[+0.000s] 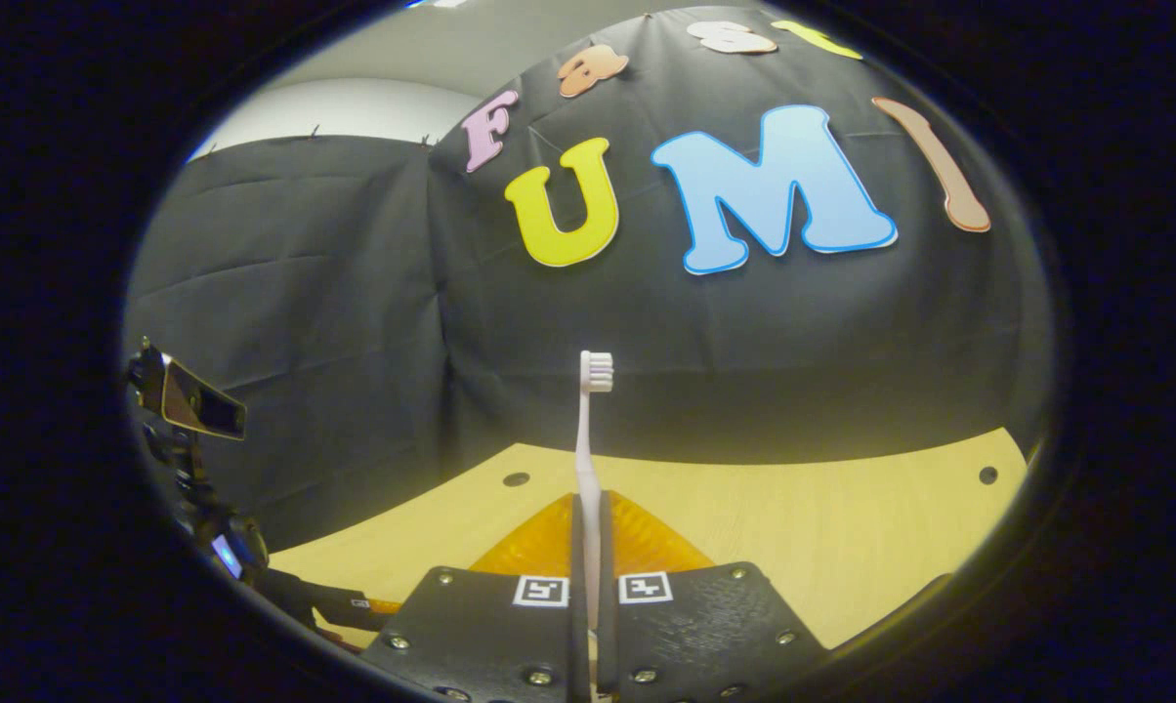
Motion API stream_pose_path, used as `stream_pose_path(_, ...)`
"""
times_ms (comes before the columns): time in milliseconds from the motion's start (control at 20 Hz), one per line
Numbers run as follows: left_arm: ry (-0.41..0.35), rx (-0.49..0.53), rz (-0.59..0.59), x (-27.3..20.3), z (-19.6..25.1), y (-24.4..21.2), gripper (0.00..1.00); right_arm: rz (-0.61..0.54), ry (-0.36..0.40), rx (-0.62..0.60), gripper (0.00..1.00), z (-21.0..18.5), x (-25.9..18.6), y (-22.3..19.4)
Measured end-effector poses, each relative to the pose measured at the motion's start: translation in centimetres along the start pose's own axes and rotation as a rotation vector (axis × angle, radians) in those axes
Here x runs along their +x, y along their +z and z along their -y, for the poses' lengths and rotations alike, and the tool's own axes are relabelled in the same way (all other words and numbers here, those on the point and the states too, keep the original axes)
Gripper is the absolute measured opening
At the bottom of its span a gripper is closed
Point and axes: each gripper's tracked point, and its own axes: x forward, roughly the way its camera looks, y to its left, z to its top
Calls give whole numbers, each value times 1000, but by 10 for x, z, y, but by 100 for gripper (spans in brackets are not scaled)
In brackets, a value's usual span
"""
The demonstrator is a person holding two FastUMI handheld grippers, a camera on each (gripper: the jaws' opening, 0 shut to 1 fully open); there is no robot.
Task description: Put the toothbrush and toothpaste on the desktop into the cup, then pick up the cup and place it on the coaster on the desktop.
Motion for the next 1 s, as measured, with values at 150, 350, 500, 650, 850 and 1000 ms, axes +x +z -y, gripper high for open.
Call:
stream_pose_path(150,-16,-12,-14,-3,2,-5,95,9,-18,-24,4,3,10,-3)
stream_pose_path(350,-20,-21,-24,-1,1,-7,95,-13,-37,-58,5,6,13,-13)
stream_pose_path(500,-19,-12,-23,0,0,-6,94,-33,-61,-82,7,9,11,-18)
stream_pose_path(650,-20,-6,-28,4,2,-6,94,-44,-62,-79,20,11,11,-19)
stream_pose_path(850,-28,-1,-30,7,11,-5,94,-44,-66,-63,54,14,4,-14)
stream_pose_path(1000,-39,3,-33,7,21,-5,94,-13,-72,-56,74,19,-2,-1)
